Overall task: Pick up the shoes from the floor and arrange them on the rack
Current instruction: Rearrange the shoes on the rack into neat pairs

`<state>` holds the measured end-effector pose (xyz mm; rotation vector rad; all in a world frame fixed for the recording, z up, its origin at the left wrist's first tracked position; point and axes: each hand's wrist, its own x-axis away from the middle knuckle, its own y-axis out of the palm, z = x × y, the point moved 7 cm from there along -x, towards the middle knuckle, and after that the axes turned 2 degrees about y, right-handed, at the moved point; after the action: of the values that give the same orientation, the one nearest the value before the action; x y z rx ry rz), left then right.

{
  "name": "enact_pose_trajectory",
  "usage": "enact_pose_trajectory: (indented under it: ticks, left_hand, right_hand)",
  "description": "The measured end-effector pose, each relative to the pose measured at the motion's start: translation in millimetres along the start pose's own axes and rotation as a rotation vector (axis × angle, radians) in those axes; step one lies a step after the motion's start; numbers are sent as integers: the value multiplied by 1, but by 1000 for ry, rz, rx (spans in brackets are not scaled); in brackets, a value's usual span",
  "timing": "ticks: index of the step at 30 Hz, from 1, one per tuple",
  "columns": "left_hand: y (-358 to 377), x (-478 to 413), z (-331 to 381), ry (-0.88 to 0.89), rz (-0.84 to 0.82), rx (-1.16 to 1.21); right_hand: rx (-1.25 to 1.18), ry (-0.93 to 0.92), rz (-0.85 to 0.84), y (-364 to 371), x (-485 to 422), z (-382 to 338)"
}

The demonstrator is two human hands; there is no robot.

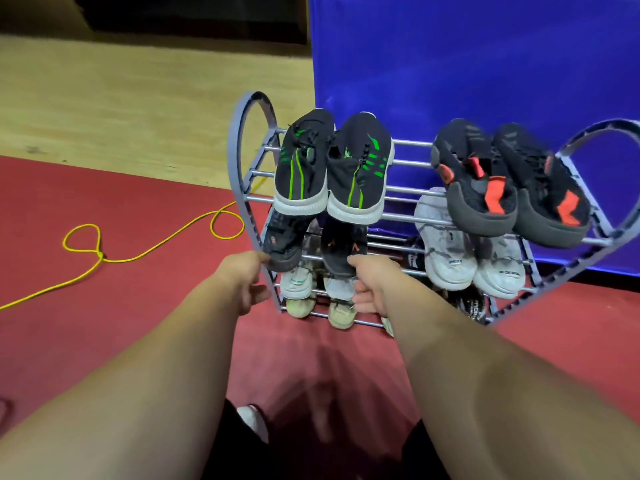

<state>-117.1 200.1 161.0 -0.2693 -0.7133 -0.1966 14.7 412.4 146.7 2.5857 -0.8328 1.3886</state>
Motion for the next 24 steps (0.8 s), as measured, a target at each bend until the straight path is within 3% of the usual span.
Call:
enact_pose_trajectory:
  ticks: [6, 10, 24]
  left_hand:
    - [23, -26, -9, -121, -157, 131]
    - [28, -36, -8, -110, -144, 171]
    - [67, -29, -6, -76, -248, 264]
  right_hand:
    - [-296, 146, -150, 30, -26, 4]
    - [-457, 152, -181, 35, -41, 2]
    - [-601, 99, -196, 27, -29, -2]
